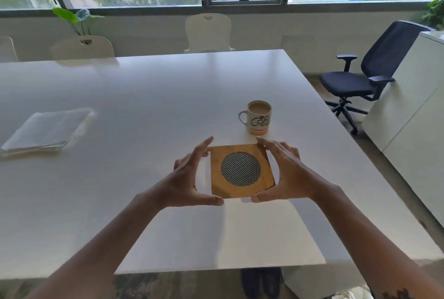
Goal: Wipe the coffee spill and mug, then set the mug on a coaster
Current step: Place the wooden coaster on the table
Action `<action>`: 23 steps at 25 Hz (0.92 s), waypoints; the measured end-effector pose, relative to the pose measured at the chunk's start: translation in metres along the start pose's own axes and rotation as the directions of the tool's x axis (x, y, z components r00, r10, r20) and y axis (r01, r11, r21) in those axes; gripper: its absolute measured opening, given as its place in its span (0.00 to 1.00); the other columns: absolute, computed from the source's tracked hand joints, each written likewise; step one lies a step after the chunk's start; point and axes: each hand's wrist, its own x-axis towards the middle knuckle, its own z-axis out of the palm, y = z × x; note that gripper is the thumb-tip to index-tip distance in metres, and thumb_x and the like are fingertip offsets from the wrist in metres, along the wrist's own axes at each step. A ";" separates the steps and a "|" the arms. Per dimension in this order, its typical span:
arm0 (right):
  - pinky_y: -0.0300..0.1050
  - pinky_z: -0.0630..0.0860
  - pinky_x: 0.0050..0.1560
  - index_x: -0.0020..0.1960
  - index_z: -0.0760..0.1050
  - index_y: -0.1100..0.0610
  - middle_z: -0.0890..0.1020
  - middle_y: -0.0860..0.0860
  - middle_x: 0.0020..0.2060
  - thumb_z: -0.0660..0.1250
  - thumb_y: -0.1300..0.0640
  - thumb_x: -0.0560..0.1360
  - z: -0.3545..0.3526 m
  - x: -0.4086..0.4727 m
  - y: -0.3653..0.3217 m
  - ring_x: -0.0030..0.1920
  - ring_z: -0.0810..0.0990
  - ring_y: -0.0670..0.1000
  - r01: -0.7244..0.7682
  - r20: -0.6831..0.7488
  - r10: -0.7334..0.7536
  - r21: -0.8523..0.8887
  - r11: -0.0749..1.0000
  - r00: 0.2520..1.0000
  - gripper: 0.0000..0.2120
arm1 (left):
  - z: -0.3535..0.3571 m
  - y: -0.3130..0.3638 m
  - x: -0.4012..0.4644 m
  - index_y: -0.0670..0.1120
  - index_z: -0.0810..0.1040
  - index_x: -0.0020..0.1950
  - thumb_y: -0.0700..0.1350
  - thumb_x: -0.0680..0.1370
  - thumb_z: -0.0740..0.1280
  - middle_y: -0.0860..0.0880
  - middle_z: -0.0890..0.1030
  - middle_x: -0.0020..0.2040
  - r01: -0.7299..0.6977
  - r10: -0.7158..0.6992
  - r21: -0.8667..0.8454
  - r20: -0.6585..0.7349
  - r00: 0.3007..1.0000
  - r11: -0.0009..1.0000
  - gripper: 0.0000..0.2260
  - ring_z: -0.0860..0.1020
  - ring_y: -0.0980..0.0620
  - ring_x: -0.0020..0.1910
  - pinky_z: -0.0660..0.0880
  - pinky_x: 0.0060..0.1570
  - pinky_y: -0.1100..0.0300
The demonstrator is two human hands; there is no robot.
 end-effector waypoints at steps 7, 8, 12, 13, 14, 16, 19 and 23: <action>0.48 0.59 0.75 0.84 0.50 0.42 0.66 0.36 0.73 0.74 0.15 0.51 0.073 0.071 -0.078 0.71 0.56 0.33 0.001 -0.016 -0.001 -0.019 1.000 1.000 0.71 | -0.075 -0.093 -0.044 0.68 0.44 0.85 0.76 0.59 0.80 0.55 0.67 0.83 0.064 -0.064 0.032 0.021 0.998 0.997 0.64 0.64 0.60 0.80 0.57 0.77 0.51; 0.48 0.59 0.75 0.84 0.50 0.41 0.67 0.37 0.74 0.74 0.15 0.51 0.105 0.102 -0.106 0.72 0.57 0.37 0.010 0.005 -0.010 -0.028 1.000 1.000 0.71 | -0.106 -0.128 -0.063 0.69 0.44 0.85 0.76 0.59 0.80 0.55 0.67 0.83 0.103 -0.104 0.016 0.023 0.994 0.995 0.64 0.64 0.60 0.80 0.57 0.77 0.51; 0.47 0.60 0.73 0.84 0.50 0.42 0.68 0.39 0.74 0.74 0.15 0.51 0.119 0.106 -0.106 0.72 0.60 0.40 -0.033 0.001 0.033 -0.013 0.999 0.999 0.71 | -0.105 -0.142 -0.063 0.68 0.43 0.85 0.75 0.59 0.81 0.54 0.67 0.82 0.080 -0.082 0.034 0.064 0.995 0.996 0.65 0.64 0.60 0.80 0.56 0.75 0.51; 0.47 0.60 0.73 0.84 0.50 0.42 0.68 0.40 0.74 0.74 0.15 0.51 0.125 0.110 -0.110 0.73 0.61 0.41 -0.038 0.016 0.039 -0.019 0.999 0.999 0.71 | -0.108 -0.148 -0.065 0.68 0.42 0.85 0.74 0.60 0.81 0.53 0.68 0.82 0.085 -0.086 0.026 0.066 0.994 0.996 0.65 0.64 0.62 0.79 0.56 0.75 0.51; 0.48 0.61 0.74 0.84 0.50 0.43 0.68 0.40 0.74 0.74 0.15 0.51 0.131 0.114 -0.116 0.73 0.62 0.42 -0.043 0.029 0.044 -0.028 0.999 0.999 0.71 | -0.112 -0.156 -0.067 0.68 0.42 0.85 0.74 0.60 0.81 0.53 0.68 0.82 0.091 -0.091 0.007 0.067 0.994 0.996 0.65 0.64 0.63 0.79 0.56 0.75 0.51; 0.49 0.61 0.76 0.84 0.50 0.43 0.68 0.40 0.74 0.74 0.15 0.51 0.140 0.119 -0.119 0.73 0.63 0.43 -0.060 0.043 0.061 -0.022 0.998 0.997 0.71 | -0.114 -0.166 -0.069 0.67 0.41 0.85 0.73 0.60 0.81 0.53 0.68 0.82 0.100 -0.099 -0.010 0.075 0.992 0.995 0.65 0.64 0.63 0.78 0.57 0.75 0.50; 0.48 0.61 0.77 0.84 0.51 0.44 0.68 0.40 0.74 0.76 0.16 0.51 0.149 0.123 -0.117 0.73 0.63 0.42 -0.085 0.056 0.085 -0.005 0.996 0.995 0.71 | -0.110 -0.174 -0.069 0.66 0.37 0.85 0.71 0.61 0.82 0.52 0.68 0.82 0.105 -0.103 -0.018 0.106 0.989 0.994 0.68 0.64 0.61 0.78 0.58 0.73 0.49; 0.47 0.62 0.74 0.83 0.52 0.43 0.66 0.35 0.70 0.76 0.17 0.51 0.152 0.124 -0.111 0.69 0.59 0.37 -0.093 0.065 0.093 -0.004 0.996 0.994 0.70 | -0.101 -0.180 -0.063 0.65 0.34 0.84 0.70 0.60 0.83 0.51 0.68 0.82 0.119 -0.117 -0.012 0.111 0.987 0.993 0.70 0.65 0.54 0.81 0.57 0.72 0.51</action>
